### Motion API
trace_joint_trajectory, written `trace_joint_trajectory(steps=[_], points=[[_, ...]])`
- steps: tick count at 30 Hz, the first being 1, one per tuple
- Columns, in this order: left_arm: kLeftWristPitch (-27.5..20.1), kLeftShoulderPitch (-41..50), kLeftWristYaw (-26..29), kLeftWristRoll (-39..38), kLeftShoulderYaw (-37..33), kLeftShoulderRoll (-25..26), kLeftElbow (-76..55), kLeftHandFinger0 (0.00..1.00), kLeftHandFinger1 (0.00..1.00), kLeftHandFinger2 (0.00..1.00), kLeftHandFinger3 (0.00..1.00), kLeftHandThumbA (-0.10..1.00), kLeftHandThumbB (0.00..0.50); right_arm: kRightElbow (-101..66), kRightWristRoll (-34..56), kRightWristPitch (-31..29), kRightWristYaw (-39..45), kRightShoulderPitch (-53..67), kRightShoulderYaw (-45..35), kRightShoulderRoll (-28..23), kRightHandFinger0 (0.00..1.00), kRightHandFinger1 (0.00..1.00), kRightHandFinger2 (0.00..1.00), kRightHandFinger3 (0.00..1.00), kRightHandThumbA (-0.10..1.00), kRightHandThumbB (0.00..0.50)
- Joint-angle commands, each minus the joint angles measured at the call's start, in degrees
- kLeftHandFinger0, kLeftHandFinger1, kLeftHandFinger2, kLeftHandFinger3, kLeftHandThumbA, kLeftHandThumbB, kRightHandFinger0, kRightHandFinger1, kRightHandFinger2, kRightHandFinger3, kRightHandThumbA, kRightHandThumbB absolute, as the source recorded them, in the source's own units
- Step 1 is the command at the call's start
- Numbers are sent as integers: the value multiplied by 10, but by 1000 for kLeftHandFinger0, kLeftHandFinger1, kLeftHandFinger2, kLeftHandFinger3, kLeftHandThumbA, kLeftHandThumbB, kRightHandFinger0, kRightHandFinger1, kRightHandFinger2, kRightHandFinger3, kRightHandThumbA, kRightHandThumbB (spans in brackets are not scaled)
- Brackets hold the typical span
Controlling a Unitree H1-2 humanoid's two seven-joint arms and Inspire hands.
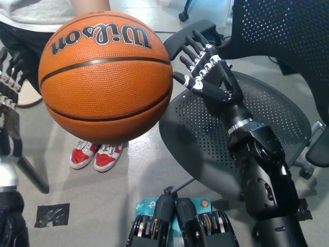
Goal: The robot grabs the basketball from a person using both hands and then drops it on the black chair in the front
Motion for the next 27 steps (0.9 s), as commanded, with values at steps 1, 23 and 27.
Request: trace_joint_trajectory(steps=[1,23,27], points=[[-6,-24,4,1,-10,6,9,1000,1000,1000,1000,1000,123,-16,49,9,39,-24,-10,16,1000,1000,1000,1000,1000,471],[23,-55,17,64,-84,-26,28,1000,1000,1000,1000,1000,156,-34,78,53,52,-3,4,69,1000,1000,1000,1000,1000,461],[32,-58,21,80,-111,-48,30,1000,1000,1000,1000,1000,166,-8,75,41,60,4,16,100,1000,1000,1000,1000,1000,482]])
